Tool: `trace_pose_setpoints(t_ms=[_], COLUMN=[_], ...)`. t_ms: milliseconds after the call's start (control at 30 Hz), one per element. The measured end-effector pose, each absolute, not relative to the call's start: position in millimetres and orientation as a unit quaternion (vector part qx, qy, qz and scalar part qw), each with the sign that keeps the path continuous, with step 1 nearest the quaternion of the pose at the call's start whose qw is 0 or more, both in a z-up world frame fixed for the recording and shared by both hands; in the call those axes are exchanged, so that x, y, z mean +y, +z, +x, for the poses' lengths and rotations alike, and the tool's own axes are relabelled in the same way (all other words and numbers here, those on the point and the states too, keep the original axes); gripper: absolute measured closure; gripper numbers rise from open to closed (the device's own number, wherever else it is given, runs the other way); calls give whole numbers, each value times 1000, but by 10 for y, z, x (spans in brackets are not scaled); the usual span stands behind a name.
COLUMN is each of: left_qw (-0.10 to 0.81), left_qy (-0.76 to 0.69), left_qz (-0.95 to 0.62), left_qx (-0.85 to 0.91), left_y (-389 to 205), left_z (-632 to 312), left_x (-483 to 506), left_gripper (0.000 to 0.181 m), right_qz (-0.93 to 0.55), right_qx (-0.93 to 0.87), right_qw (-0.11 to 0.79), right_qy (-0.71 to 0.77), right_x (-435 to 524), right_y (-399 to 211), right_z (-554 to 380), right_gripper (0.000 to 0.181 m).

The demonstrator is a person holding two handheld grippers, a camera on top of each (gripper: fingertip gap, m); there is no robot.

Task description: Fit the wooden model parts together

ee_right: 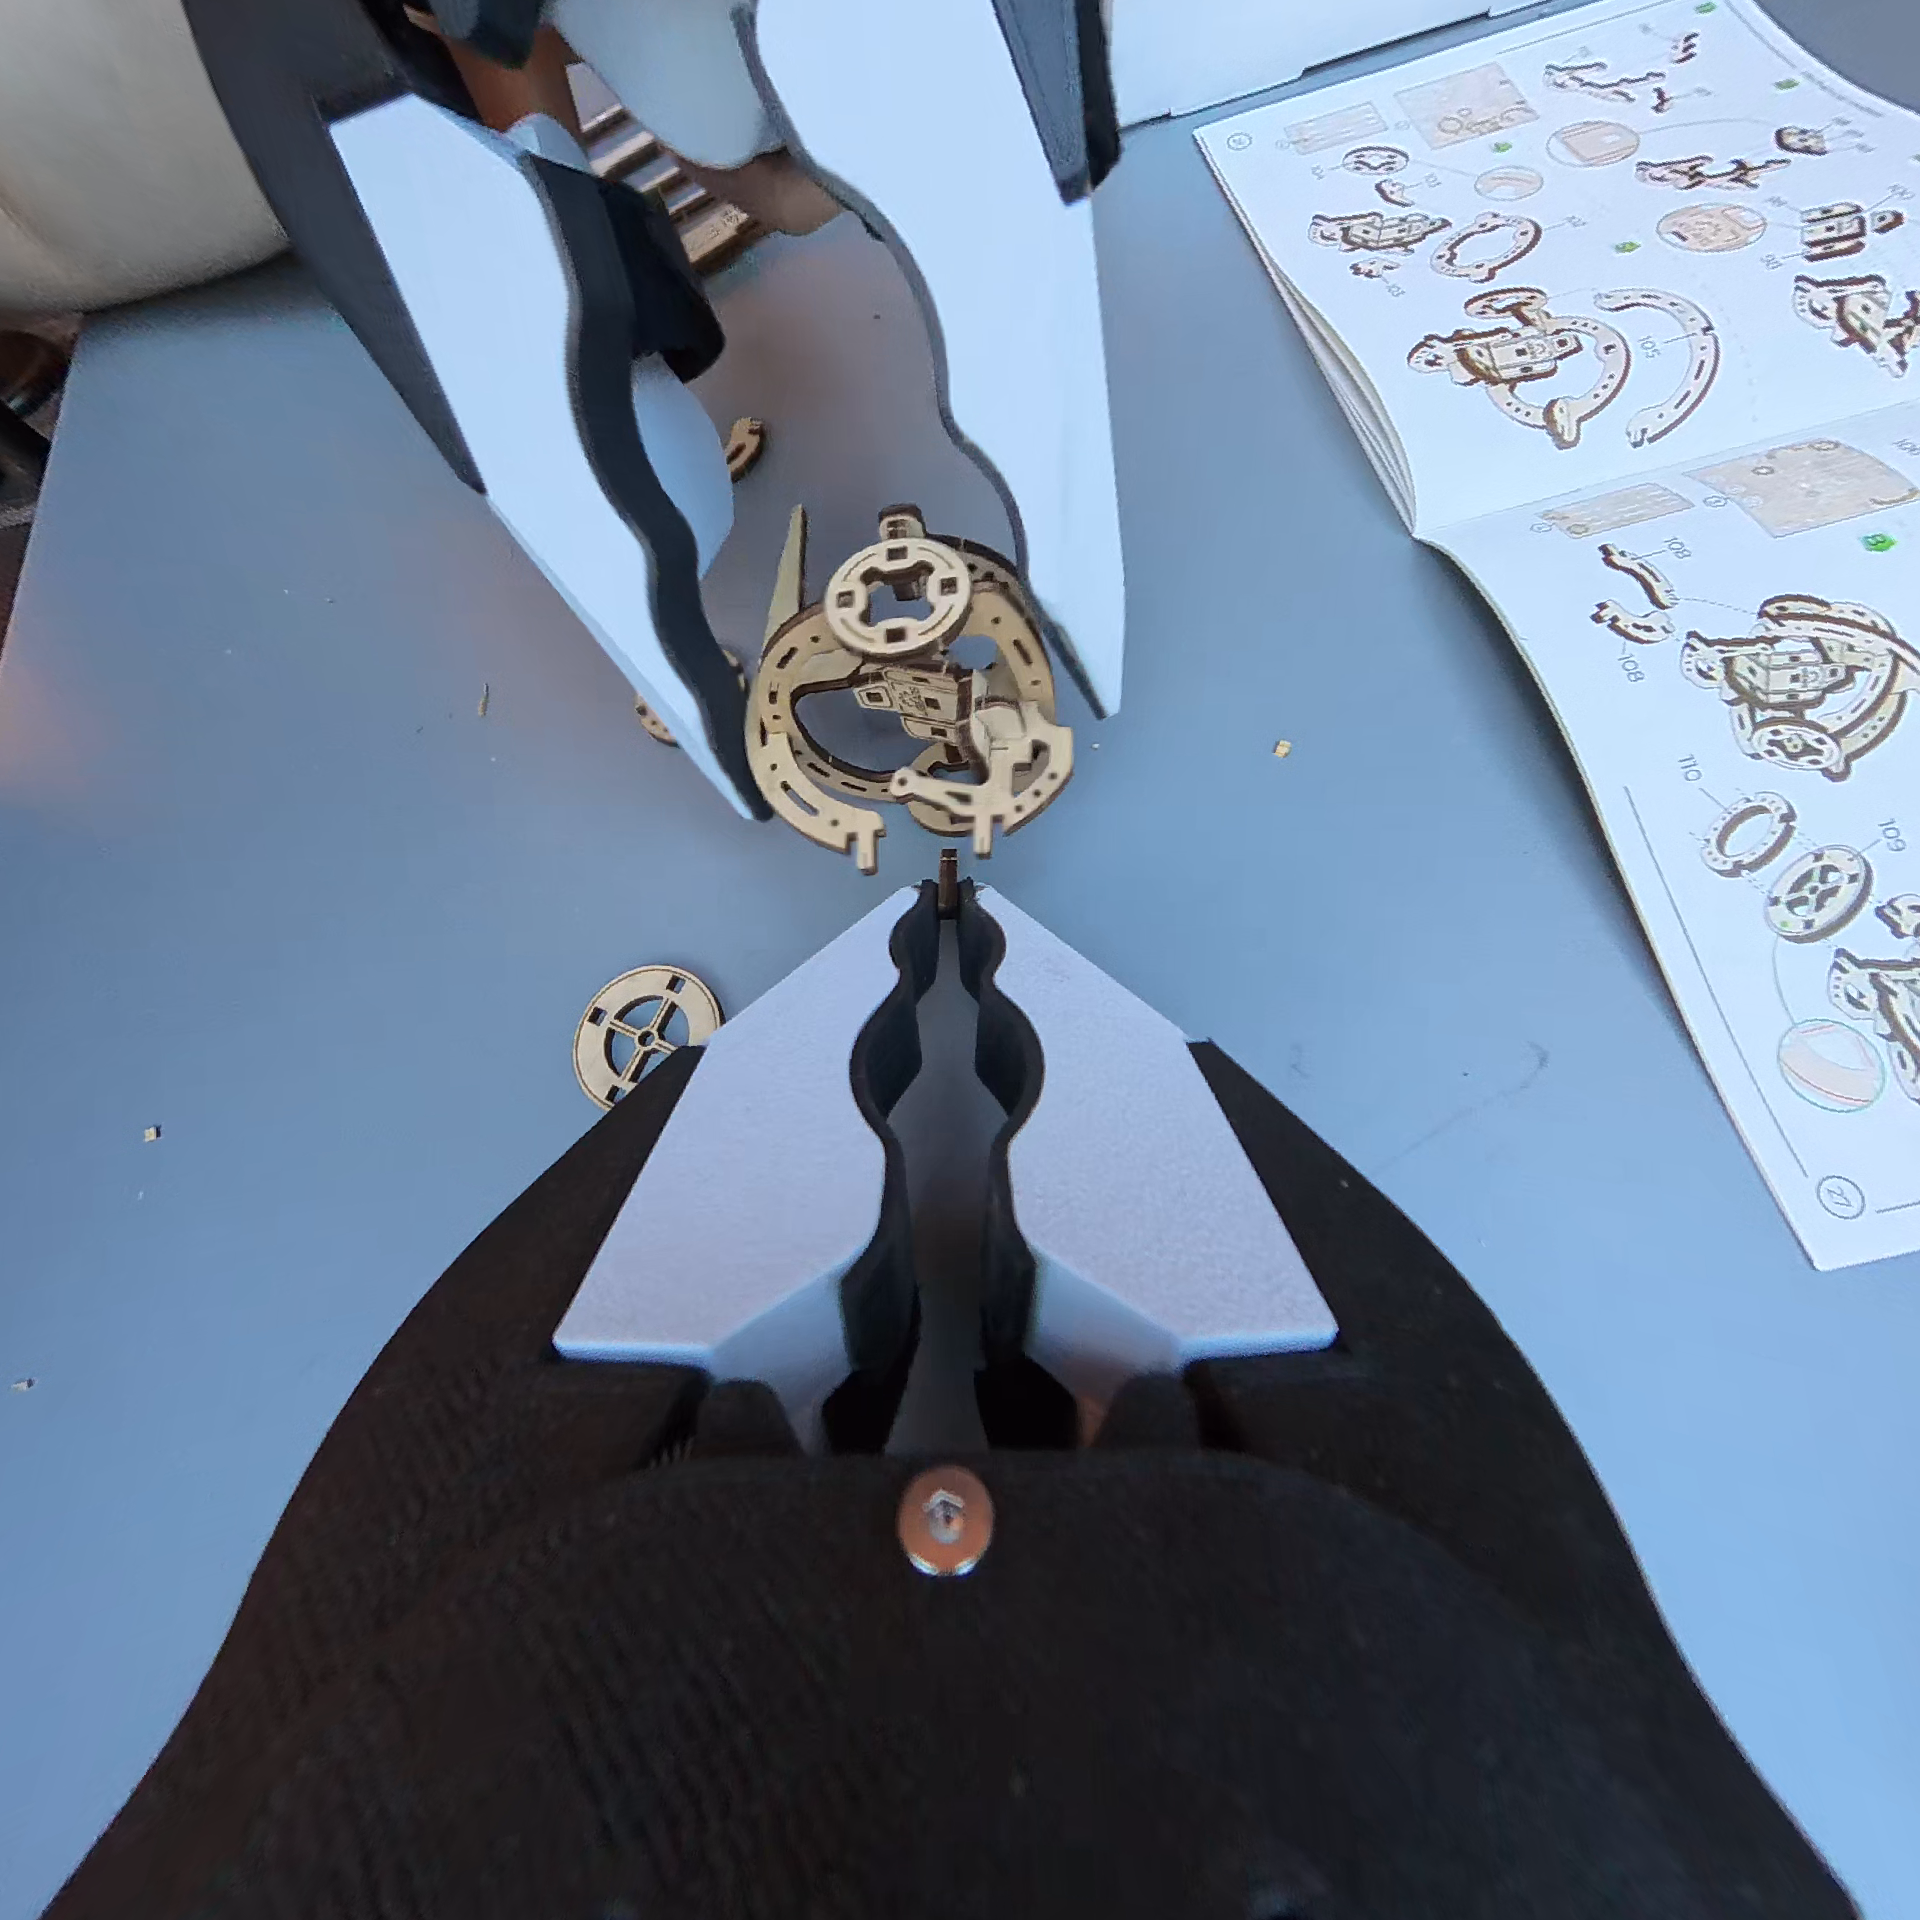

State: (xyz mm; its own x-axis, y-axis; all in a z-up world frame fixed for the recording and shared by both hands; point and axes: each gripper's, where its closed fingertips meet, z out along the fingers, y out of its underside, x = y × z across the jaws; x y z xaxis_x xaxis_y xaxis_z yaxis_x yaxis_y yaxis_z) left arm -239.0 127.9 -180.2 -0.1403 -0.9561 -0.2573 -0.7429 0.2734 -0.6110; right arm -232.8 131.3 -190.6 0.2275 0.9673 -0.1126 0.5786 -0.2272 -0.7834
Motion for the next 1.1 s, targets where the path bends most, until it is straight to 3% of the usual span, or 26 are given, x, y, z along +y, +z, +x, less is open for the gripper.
trace_pose_setpoints(t_ms=[367, 633, 867, 1100], left_qw=[309, 367, 397, 402], left_qy=[-154, -181, -304, -277], left_qz=[-594, -652, -647, -637], left_qx=[726, 638, 575, 597], left_y=[-1833, -1599, -1441, -1563], left_z=[-2413, -2510, -2574, -2562], left_x=[1335, 1459, 1299, 1317], left_gripper=[119, 120, 120, 120], right_qz=[-723, -716, -692, -702], right_qx=[-531, -525, -424, -380], right_qw=[321, 342, 357, 321], right_qy=[303, 307, 463, 510], right_x=[1286, 1279, 1308, 1357], right_y=[-1900, -1838, -1447, -1429], right_z=[-2270, -2240, -2330, -2332], right_gripper=[180, 180, 181, 180])
